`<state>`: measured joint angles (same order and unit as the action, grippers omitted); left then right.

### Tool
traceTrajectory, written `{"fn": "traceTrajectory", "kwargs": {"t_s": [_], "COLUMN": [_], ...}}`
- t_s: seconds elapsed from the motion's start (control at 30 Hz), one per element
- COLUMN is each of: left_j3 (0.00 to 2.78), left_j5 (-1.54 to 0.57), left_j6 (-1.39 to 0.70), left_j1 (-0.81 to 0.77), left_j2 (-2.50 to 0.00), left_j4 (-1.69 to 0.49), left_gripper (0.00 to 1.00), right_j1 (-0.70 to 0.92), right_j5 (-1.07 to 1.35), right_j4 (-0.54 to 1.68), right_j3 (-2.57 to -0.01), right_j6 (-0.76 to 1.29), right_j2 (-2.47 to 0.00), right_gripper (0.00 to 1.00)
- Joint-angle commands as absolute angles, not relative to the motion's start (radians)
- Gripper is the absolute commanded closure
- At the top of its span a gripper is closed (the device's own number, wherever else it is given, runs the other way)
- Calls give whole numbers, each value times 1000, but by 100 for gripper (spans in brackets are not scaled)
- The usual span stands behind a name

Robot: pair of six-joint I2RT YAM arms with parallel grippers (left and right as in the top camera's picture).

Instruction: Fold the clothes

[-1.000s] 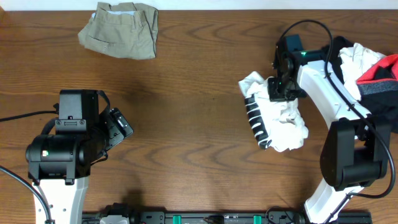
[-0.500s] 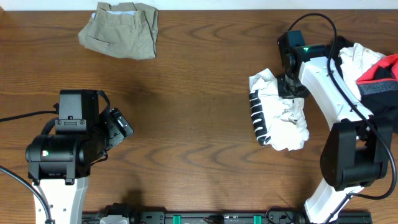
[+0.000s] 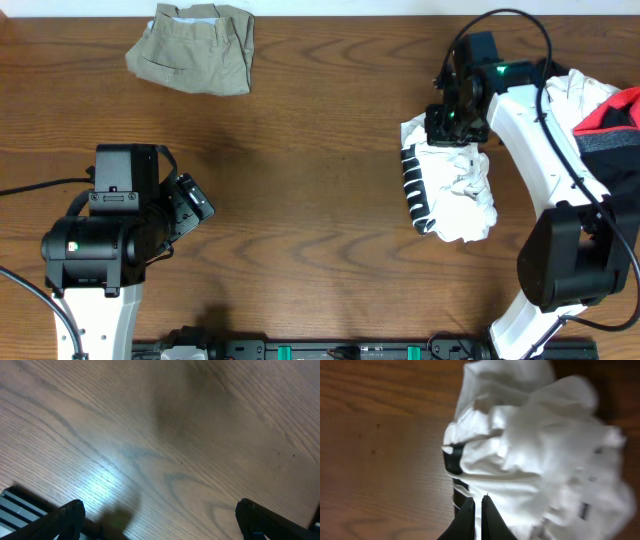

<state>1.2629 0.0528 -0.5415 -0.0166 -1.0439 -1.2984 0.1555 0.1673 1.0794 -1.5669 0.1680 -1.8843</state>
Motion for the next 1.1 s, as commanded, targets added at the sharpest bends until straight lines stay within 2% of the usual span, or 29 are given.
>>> {"fn": "traceTrajectory", "kwargs": {"t_s": [0.0,0.13,0.3,0.43,0.7,0.9,1.07], "left_j3": [1260,1260,1260,1260,1260,1256,1243], "left_j5": [65,65,65,65,65,65,65], "left_j6": [-524,-524,-524,-524,-524,-524,-524], "left_j1": [-12,-12,-12,-12,-12,-12,-12], "left_j2": [-1046,-1046,-1046,-1046,-1046,-1046,-1046], "left_j4": [-1301,-1301,-1301,-1301,-1301,-1300,-1300], "left_gripper": [2,2,2,2,2,2,2], "right_j1": [143,119,63,11,-34,-23,-10], "right_j5": [239,222,31,-115,-252,-214,-18], "right_j4": [1042,999,1032,1094,1215,1335,1335], "right_j3": [-1467,-1373,-1335,-1339,-1421,-1551,-1588], "right_j6": [137,138,163,231,318,366,280], "right_j2": [-1893,-1898,-1898,-1898,-1892,-1876,-1858], "right_gripper": [95,91,87,94,96,99,91]}}
